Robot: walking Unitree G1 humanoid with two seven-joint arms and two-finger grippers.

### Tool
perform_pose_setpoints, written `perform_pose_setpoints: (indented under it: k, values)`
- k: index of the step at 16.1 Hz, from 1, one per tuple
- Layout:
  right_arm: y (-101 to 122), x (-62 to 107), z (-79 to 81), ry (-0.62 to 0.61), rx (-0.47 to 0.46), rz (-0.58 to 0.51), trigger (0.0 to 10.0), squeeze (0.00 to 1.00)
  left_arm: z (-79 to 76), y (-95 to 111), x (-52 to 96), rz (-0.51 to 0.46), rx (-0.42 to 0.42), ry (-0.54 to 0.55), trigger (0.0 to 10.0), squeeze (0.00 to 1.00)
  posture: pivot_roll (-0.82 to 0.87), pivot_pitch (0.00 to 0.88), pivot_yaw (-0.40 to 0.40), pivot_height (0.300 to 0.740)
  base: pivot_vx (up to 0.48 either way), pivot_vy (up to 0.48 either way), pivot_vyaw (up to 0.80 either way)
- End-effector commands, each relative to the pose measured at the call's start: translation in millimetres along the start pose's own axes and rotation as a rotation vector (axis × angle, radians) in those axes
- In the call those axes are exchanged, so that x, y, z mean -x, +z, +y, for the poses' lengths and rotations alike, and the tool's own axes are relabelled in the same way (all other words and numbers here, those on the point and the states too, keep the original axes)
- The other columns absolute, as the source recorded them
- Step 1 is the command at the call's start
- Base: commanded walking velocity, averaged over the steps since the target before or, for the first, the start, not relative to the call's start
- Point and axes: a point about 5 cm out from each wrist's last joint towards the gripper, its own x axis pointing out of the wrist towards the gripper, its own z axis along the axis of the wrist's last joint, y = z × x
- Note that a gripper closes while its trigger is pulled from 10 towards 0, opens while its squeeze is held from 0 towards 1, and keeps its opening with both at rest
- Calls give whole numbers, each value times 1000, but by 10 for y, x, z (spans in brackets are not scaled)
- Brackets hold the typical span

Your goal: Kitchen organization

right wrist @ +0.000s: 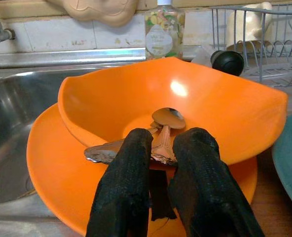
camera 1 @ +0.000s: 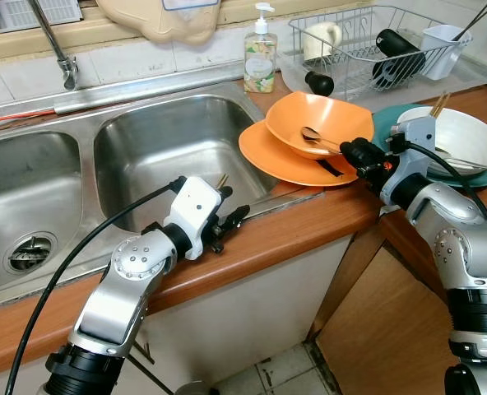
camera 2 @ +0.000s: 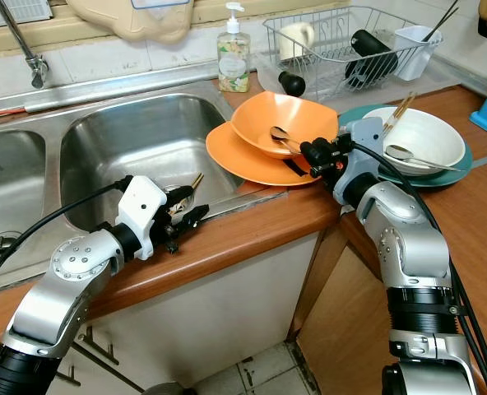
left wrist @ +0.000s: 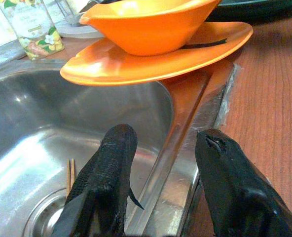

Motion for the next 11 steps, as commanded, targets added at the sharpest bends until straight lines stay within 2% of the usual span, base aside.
perform_pose_setpoints:
  k: [1, 2, 4, 6, 9, 11]
  values:
    - [26, -12, -25, -12, -20, -5, 0, 0, 11, 56, -10, -16, -26, 1, 10000, 0, -14, 0, 67, 740, 0, 0, 0]
    - [56, -8, -34, -21, -16, -16, 0, 0, 20, 73, -11, -22, -43, 5, 10000, 0, -14, 0, 67, 740, 0, 0, 0]
    - [228, 24, -29, -23, -4, -84, 0, 0, 85, 193, -22, -64, -156, 34, 10000, 0, -12, 0, 68, 740, 0, 0, 0]
    - [389, 75, 112, 72, 40, -127, 0, 0, 146, 381, -58, -110, -380, 30, 10000, 0, -15, 0, 73, 740, 0, 0, 0]
    - [436, 112, 288, 173, 78, -129, 0, 0, 206, 550, -102, -159, -507, 49, 10000, 0, -16, 0, 76, 740, 0, 0, 0]
    - [460, 127, 469, 265, 92, -124, 0, 0, 271, 668, -174, -186, -626, 63, 10000, 0, -17, 0, 75, 740, 0, 0, 0]
